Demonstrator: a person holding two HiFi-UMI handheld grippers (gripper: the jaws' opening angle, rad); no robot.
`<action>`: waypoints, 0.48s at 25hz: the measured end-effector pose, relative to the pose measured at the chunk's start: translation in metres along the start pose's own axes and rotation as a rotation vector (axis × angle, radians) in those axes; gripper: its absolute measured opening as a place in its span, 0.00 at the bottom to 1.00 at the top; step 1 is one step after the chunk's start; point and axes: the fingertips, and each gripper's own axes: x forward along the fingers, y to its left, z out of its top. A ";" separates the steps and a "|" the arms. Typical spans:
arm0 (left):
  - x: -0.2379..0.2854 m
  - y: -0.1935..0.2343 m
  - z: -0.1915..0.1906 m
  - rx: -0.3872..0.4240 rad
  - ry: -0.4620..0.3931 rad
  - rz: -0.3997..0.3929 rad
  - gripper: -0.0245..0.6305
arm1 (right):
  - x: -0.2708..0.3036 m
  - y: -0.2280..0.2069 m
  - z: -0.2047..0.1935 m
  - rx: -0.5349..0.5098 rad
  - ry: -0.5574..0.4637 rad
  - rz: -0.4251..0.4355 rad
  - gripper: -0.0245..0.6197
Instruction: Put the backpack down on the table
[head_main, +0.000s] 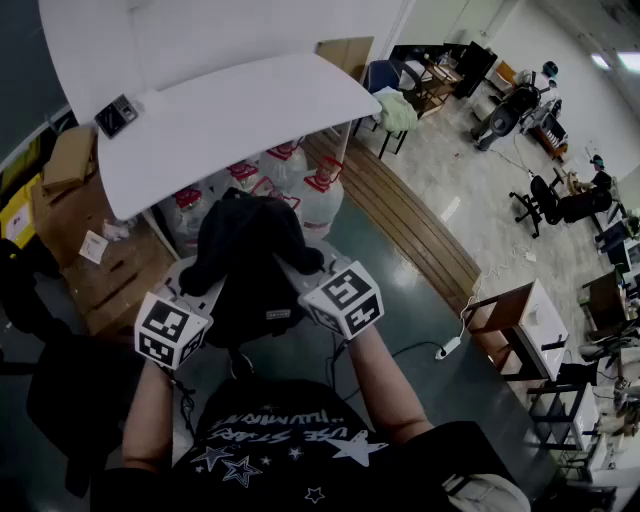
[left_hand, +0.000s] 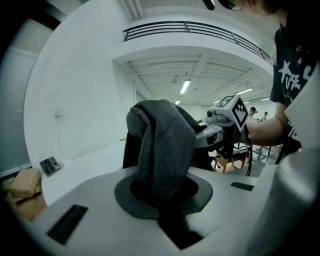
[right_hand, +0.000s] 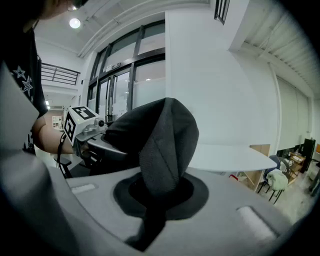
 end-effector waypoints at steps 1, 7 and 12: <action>0.000 -0.001 -0.001 0.002 0.000 -0.002 0.11 | -0.001 0.000 -0.001 0.001 0.001 0.001 0.07; 0.001 -0.008 -0.002 0.009 0.008 -0.007 0.11 | -0.006 0.002 -0.005 0.008 0.000 0.001 0.07; 0.000 -0.007 -0.003 0.006 0.010 -0.015 0.11 | -0.006 0.004 -0.005 0.013 0.006 -0.001 0.07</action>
